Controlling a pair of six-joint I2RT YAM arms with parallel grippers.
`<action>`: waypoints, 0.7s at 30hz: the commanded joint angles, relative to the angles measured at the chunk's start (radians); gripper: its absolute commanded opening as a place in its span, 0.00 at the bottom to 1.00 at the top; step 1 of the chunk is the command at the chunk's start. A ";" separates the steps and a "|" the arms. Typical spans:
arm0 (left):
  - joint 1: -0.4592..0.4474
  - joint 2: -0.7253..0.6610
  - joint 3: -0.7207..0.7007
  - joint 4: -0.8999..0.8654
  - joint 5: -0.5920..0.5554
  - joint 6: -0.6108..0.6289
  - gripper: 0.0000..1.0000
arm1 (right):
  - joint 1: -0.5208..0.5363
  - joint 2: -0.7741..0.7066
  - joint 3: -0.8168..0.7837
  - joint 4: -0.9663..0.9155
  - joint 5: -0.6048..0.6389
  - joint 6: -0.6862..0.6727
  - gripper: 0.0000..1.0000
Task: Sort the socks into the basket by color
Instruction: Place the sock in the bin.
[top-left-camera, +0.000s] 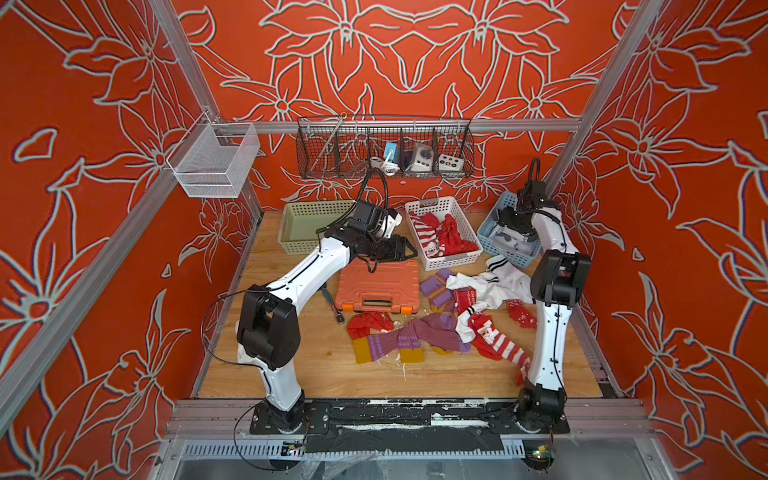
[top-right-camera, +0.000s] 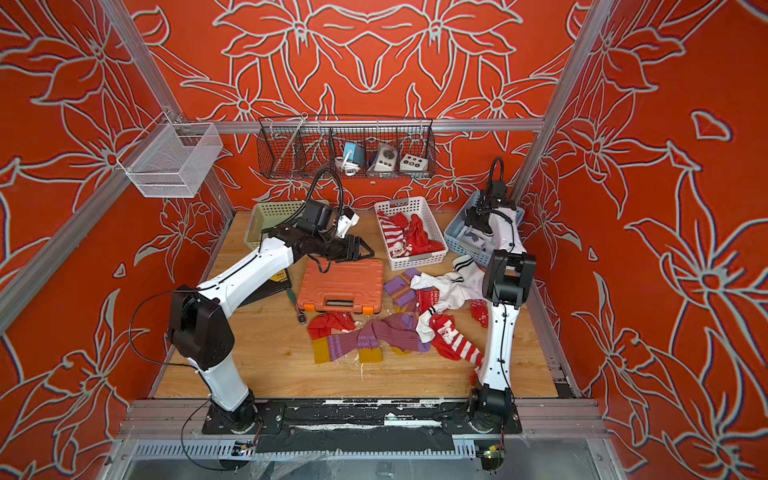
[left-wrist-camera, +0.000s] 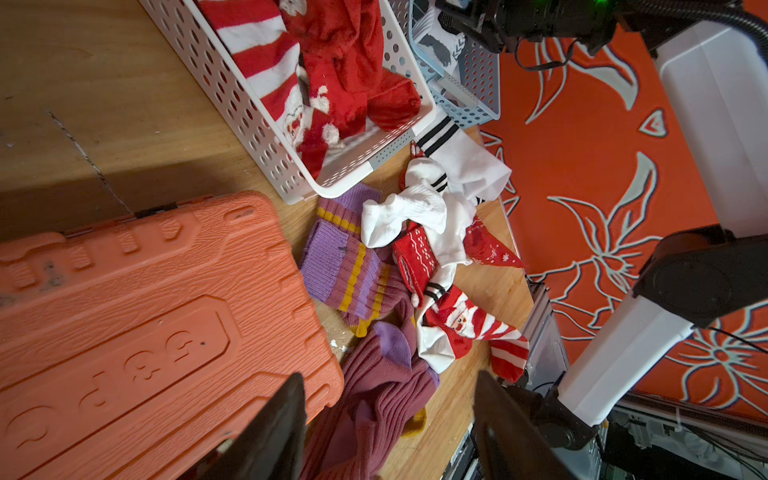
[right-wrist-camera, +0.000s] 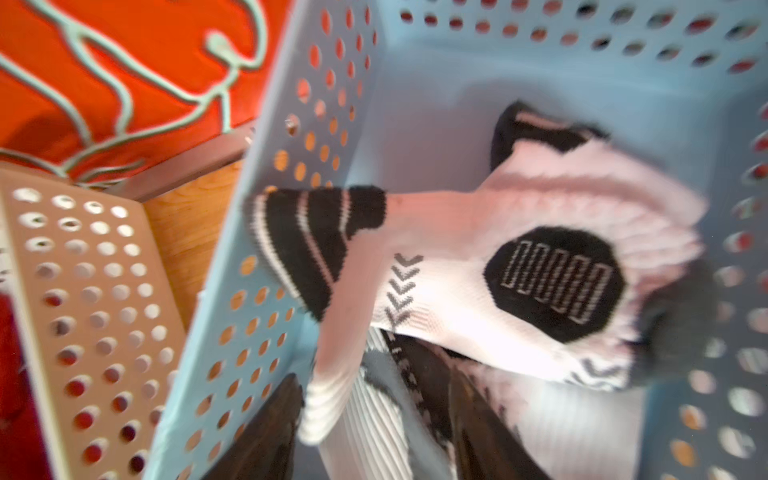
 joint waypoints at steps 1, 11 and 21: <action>-0.003 -0.042 -0.011 0.021 -0.001 0.026 0.63 | 0.002 -0.103 -0.023 -0.017 0.008 0.003 0.63; 0.017 -0.072 -0.007 0.038 0.019 0.024 0.64 | 0.039 -0.412 -0.405 0.004 0.082 0.080 0.65; 0.036 -0.080 -0.013 0.055 0.038 0.031 0.64 | 0.064 -0.794 -0.892 0.049 0.214 0.181 0.65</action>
